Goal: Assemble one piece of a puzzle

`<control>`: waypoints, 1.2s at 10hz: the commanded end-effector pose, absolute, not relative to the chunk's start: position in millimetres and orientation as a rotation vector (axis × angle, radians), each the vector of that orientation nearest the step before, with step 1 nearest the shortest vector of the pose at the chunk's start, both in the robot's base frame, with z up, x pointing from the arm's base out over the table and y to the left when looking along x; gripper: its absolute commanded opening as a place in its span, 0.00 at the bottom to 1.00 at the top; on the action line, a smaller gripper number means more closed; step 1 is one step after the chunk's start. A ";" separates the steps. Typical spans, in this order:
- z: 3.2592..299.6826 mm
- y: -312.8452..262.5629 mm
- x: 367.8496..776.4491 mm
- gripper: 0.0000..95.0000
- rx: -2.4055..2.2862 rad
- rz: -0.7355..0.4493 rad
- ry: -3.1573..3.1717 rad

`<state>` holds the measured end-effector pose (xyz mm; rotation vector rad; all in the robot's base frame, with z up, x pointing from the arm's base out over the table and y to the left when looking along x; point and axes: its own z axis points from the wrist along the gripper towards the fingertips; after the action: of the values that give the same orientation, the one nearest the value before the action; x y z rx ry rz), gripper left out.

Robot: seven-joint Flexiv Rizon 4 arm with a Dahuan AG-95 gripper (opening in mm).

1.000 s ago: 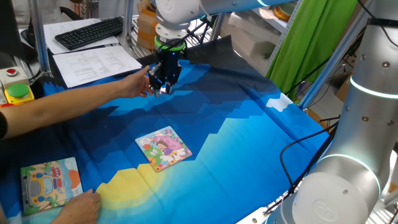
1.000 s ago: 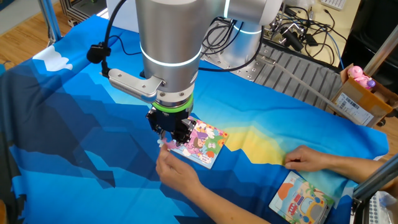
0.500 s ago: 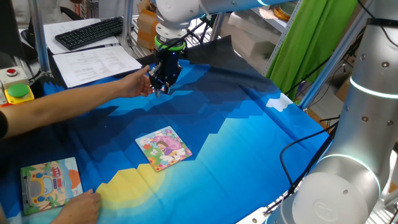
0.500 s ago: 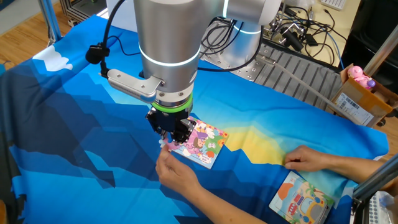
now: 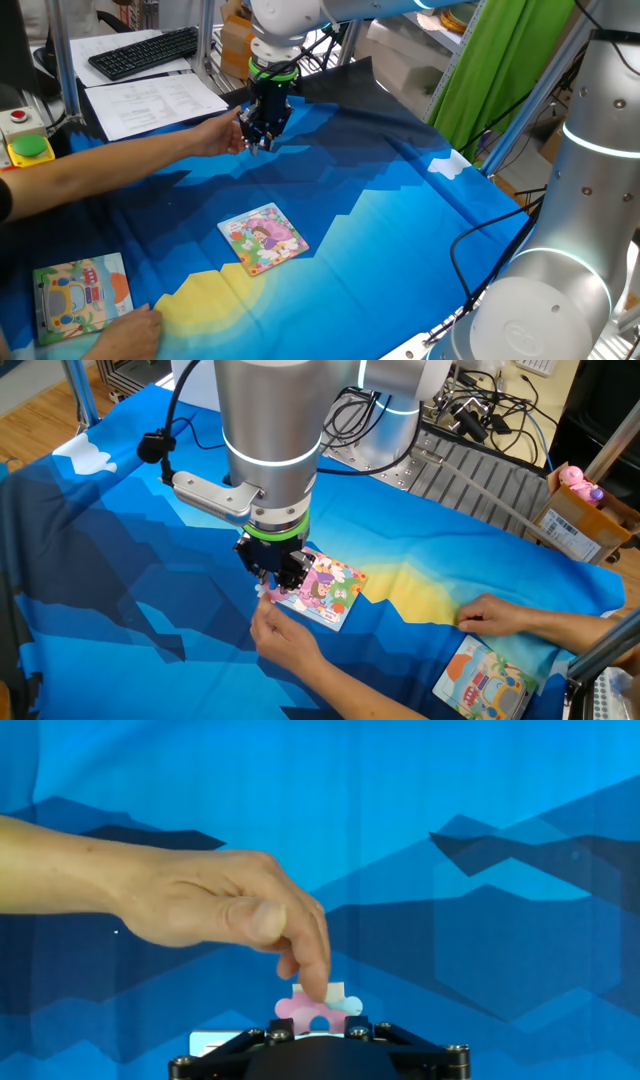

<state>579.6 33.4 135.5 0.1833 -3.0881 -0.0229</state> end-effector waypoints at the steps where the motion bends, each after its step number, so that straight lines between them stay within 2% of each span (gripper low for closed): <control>1: 135.7 33.3 579.8 0.00 0.181 -0.026 -3.087; 8: 134.5 33.5 579.8 0.00 0.189 -0.026 -3.085; 12: 123.5 38.3 569.4 0.00 0.172 -0.021 -3.087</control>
<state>568.2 38.9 122.2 0.1688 -3.0827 -0.0216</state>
